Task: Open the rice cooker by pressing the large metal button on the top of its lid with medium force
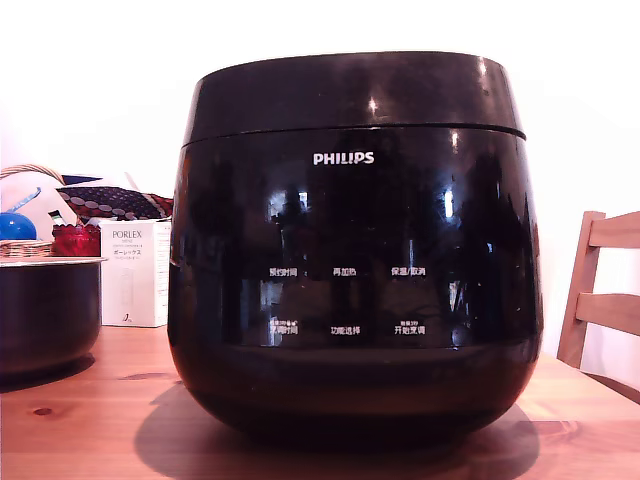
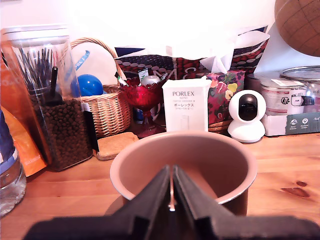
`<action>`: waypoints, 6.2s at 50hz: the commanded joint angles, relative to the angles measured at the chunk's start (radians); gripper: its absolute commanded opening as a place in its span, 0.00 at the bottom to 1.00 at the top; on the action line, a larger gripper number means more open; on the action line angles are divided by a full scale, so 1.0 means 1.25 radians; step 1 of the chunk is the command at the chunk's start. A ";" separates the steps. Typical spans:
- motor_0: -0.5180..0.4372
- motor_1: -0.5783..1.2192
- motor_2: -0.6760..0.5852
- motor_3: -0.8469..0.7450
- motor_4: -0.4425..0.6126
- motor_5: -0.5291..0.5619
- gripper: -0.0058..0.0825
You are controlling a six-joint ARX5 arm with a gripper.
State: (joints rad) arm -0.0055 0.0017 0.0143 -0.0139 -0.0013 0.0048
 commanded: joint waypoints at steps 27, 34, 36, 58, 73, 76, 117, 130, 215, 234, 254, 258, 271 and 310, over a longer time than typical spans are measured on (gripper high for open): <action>-0.007 -0.012 0.005 0.080 0.161 -0.182 0.04; -0.016 -0.011 0.010 0.164 0.269 -0.296 0.04; -0.020 -0.011 0.016 0.161 0.330 -0.345 0.04; -0.084 0.079 0.163 0.115 0.605 -0.369 0.04; -0.159 0.323 0.274 0.184 0.610 -0.251 0.04; -0.186 0.376 0.292 0.220 0.608 -0.244 0.04; -0.640 0.858 0.384 0.520 0.264 -0.036 0.04; -0.679 0.946 0.427 0.497 0.207 -0.001 0.04; -0.695 1.029 0.491 0.102 0.121 0.181 0.04; -0.688 0.949 0.492 0.340 0.115 0.056 0.04; -0.637 0.813 0.492 0.268 0.050 0.059 0.04; -0.623 0.789 0.492 0.240 0.038 0.059 0.04; -0.551 0.685 0.492 0.139 0.006 0.078 0.04; -0.235 0.465 0.492 -0.040 -0.043 0.150 0.04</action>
State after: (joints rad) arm -0.3172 0.5896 0.6556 -0.0681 -0.0494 0.1867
